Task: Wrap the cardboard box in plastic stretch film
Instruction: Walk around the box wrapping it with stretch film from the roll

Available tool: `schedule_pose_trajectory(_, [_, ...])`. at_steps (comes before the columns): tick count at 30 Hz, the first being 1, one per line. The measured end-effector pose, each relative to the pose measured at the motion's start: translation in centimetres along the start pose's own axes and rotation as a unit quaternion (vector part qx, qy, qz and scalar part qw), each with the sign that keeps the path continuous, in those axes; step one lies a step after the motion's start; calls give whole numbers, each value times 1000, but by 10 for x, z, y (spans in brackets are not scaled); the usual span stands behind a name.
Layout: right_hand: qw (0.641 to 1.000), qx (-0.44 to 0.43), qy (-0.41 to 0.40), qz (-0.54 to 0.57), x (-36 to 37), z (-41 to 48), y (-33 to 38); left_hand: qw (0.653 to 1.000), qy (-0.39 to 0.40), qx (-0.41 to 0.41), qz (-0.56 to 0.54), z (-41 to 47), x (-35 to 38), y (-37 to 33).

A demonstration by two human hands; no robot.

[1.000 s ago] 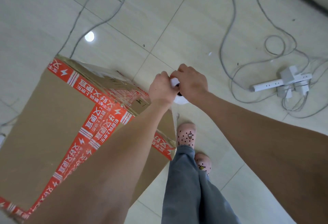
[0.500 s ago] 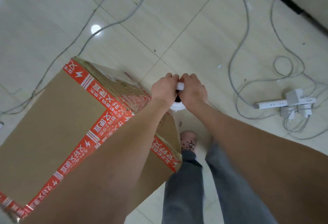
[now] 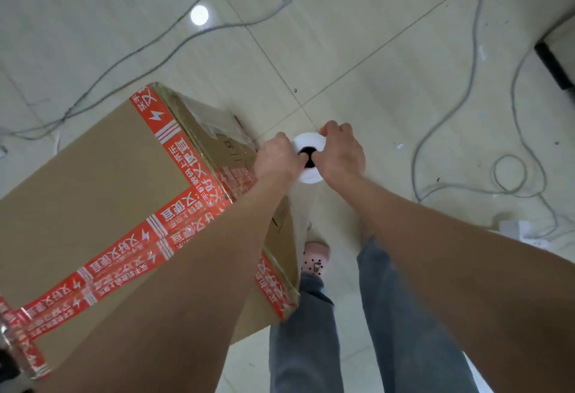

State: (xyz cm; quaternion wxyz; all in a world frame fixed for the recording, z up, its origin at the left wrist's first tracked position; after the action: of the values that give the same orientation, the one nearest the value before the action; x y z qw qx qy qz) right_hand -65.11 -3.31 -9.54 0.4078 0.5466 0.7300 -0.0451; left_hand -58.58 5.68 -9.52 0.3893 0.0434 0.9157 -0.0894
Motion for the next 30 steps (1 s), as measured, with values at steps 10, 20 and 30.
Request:
schedule_pose_trajectory(10, [980,-158,54,-106,-31,31,18,997,-48,55,-18,17,-10,-31])
schedule_pose_trajectory(20, [994,-60,87,-39,-27,45,31,982,-73,-126,-117,25,-34,-5])
schedule_pose_trajectory(30, [968,-208,91,-107,-33,61,66,997,-71,-12,8,45,-53,-13])
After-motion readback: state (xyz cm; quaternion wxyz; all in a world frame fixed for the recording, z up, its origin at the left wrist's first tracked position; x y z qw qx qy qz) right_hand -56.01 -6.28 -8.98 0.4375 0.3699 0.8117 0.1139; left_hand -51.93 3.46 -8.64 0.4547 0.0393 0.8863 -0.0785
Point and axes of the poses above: each hand's wrist, its own z-axis towards the middle knuckle, its own x-axis out of the palm, y = z × x, the point moved 1 cm from there along z, towards the middle knuckle, and after that the axes turned 2 degrees about -x, right-handed, at the moved point
